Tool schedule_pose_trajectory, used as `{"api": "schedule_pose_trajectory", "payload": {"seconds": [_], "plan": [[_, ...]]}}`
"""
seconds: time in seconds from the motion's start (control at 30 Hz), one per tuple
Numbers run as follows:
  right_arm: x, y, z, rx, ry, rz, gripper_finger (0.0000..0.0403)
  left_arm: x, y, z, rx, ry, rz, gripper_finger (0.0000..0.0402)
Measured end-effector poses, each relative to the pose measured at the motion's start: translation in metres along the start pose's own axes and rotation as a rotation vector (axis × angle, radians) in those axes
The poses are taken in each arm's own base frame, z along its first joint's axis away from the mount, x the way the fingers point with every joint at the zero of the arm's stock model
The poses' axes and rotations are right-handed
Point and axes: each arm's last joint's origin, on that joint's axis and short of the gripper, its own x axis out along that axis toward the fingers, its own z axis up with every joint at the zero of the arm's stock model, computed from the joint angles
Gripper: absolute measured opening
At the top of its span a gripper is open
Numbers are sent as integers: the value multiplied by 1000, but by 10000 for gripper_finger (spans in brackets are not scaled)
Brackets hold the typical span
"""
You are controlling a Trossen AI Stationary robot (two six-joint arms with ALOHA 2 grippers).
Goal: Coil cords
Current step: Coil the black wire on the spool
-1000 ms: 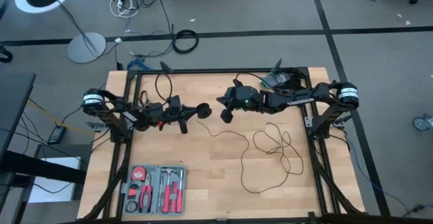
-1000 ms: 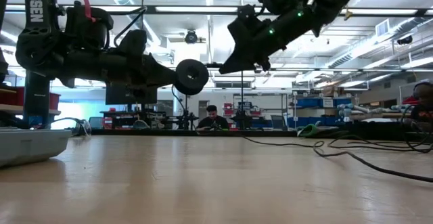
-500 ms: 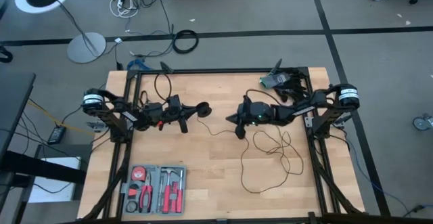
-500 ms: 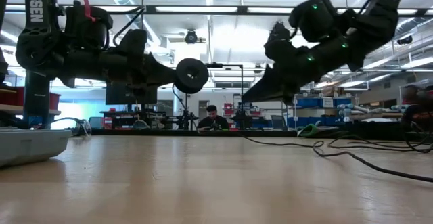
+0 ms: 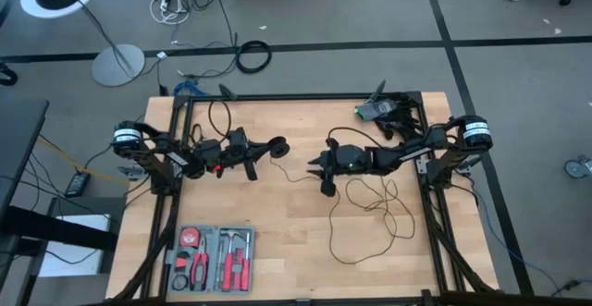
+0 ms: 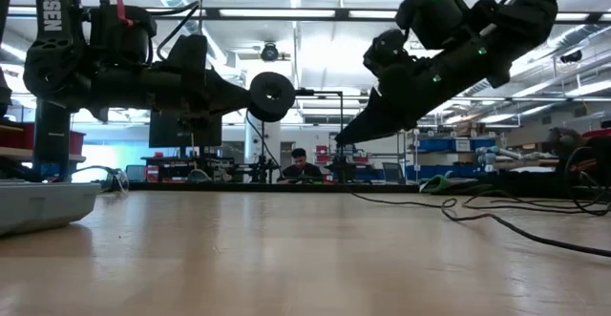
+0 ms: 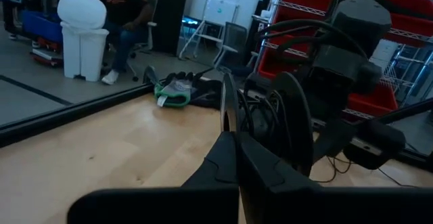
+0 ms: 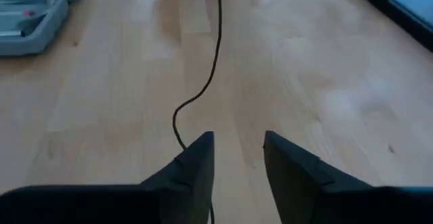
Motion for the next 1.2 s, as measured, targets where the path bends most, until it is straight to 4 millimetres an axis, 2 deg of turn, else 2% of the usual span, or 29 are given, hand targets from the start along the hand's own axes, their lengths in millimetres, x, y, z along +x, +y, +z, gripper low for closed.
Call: {"api": "schedule_pose_trajectory", "payload": {"seconds": [0.3,0.43,0.77,0.87,1.0,1.03,1.2], "plan": [[7,4,-1,-30,25,59,143,0,0,0,1,-1,6,1],[22,8,-10,-42,44,79,145,0,0,0,1,-5,16,1],[58,18,-13,-148,114,87,134,0,0,0,-22,-4,16,1],[62,19,-14,-132,168,76,111,0,1,0,-24,-2,16,1],[57,16,-12,-47,226,38,23,0,1,0,-25,1,16,1],[54,14,-10,-30,231,29,13,0,1,0,-26,1,17,1],[40,-9,1,88,279,-89,3,0,-1,-1,-26,15,-25,1]]}}
